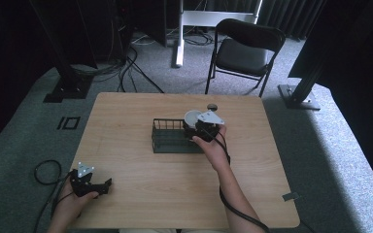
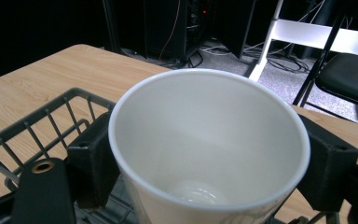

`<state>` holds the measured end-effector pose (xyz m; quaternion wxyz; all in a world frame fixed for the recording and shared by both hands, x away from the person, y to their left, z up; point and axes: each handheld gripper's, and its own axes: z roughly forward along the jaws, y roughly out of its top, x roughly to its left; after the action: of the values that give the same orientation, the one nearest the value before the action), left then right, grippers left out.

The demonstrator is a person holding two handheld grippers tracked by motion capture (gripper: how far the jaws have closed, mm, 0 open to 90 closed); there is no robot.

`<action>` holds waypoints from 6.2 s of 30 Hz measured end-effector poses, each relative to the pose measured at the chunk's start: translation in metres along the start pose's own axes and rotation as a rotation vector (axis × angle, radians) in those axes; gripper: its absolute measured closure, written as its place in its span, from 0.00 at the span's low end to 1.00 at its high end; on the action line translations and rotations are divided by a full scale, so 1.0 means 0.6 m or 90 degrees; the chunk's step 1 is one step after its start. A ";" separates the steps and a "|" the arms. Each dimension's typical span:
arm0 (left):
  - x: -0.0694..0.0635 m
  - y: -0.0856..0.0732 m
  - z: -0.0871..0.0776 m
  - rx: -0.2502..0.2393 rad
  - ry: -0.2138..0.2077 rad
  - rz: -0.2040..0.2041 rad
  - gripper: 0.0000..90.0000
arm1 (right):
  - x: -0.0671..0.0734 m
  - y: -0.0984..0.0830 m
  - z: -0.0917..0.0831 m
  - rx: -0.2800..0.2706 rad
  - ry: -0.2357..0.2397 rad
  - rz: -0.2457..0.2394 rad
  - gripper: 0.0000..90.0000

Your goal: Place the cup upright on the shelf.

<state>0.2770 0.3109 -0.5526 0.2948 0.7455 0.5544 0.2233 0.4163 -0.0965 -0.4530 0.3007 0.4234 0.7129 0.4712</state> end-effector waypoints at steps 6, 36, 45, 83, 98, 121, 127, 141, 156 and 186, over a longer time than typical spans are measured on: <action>0.000 0.000 0.000 0.000 0.000 0.000 0.01 | 0.000 -0.018 0.004 0.005 0.000 0.017 0.22; 0.000 0.000 0.000 0.000 0.000 0.000 0.01 | -0.001 -0.015 -0.014 -0.025 0.012 0.026 0.12; 0.000 0.000 0.000 0.000 0.000 0.000 0.01 | -0.007 -0.017 -0.036 -0.029 0.013 0.006 0.12; 0.000 0.000 0.000 -0.001 0.000 0.000 0.01 | -0.053 -0.116 -0.109 0.006 -0.009 -0.014 0.13; 0.000 0.000 0.000 0.000 0.001 0.001 0.01 | -0.087 -0.170 -0.137 0.046 -0.033 0.008 0.13; 0.000 0.000 0.000 0.000 0.000 0.001 0.01 | -0.142 -0.233 -0.188 0.118 -0.079 0.059 0.13; 0.000 0.000 0.000 0.000 0.000 0.001 0.01 | -0.161 -0.245 -0.205 0.135 -0.096 0.081 0.13; 0.000 0.000 0.000 0.000 0.000 0.001 0.01 | -0.186 -0.261 -0.239 0.185 0.001 0.032 0.13; 0.000 0.000 0.000 0.000 0.000 0.001 0.01 | -0.201 -0.285 -0.248 0.223 0.033 0.012 0.13; 0.000 0.000 0.000 0.000 0.000 0.001 0.01 | -0.201 -0.293 -0.254 0.239 0.058 -0.009 0.12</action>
<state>0.2770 0.3109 -0.5527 0.2945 0.7457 0.5541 0.2238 0.2896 -0.3015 -0.5550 0.1874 0.4451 0.8041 0.3468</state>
